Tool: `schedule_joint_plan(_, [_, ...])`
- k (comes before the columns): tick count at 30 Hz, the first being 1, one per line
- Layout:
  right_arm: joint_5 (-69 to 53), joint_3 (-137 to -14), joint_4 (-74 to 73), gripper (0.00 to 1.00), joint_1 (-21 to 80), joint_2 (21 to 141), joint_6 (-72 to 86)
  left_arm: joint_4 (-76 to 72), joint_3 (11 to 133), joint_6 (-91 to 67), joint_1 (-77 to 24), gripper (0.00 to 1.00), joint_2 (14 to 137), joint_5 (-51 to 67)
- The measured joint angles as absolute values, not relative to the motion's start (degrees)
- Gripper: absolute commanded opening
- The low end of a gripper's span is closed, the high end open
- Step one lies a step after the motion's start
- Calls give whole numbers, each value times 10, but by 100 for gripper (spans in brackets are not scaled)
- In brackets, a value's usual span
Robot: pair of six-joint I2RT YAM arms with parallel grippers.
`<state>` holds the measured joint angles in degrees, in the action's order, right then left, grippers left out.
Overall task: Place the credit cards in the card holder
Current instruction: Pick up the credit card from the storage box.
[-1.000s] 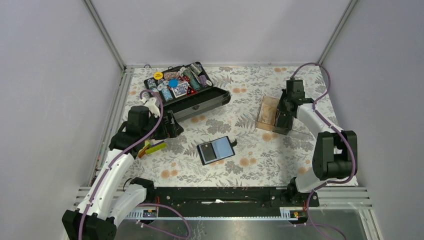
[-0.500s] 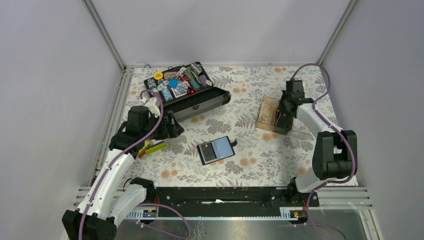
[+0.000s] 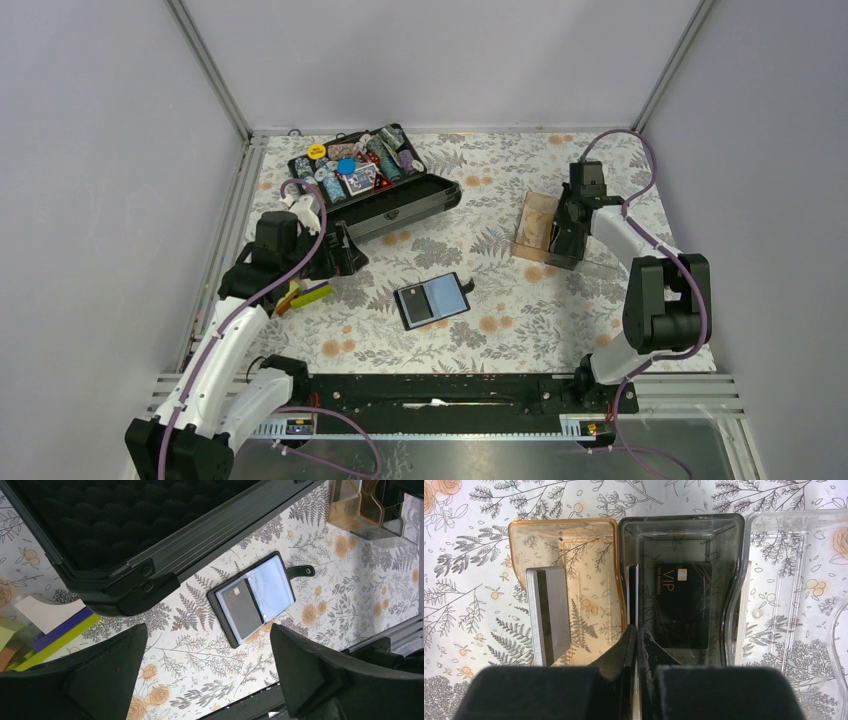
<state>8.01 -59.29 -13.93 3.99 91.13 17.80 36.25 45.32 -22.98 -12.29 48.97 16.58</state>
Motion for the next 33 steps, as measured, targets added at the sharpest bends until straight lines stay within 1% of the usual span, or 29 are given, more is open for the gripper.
schedule_joint_plan(4, [85, -587, -133, 0, 40, 904, 178, 361, 451, -231, -123, 99, 488, 166])
schedule_joint_plan(11, [94, -572, -128, 0, 40, 841, 173, 359, 436, -238, -123, 99, 458, 165])
schedule_joint_plan(18, [80, -580, -130, 0, 40, 895, 173, 354, 436, -239, -123, 99, 455, 165])
schedule_joint_plan(25, [79, -580, -133, 15, 40, 914, 173, 350, 436, -239, -123, 99, 461, 165])
schedule_joint_plan(30, [80, -580, -134, 20, 40, 913, 173, 350, 436, -239, -123, 99, 463, 165])
schedule_joint_plan(31, [80, -580, -134, 18, 40, 913, 173, 350, 436, -239, -123, 99, 464, 165])
schedule_joint_plan(33, [79, -580, -134, 9, 40, 913, 173, 350, 436, -239, -123, 99, 465, 166])
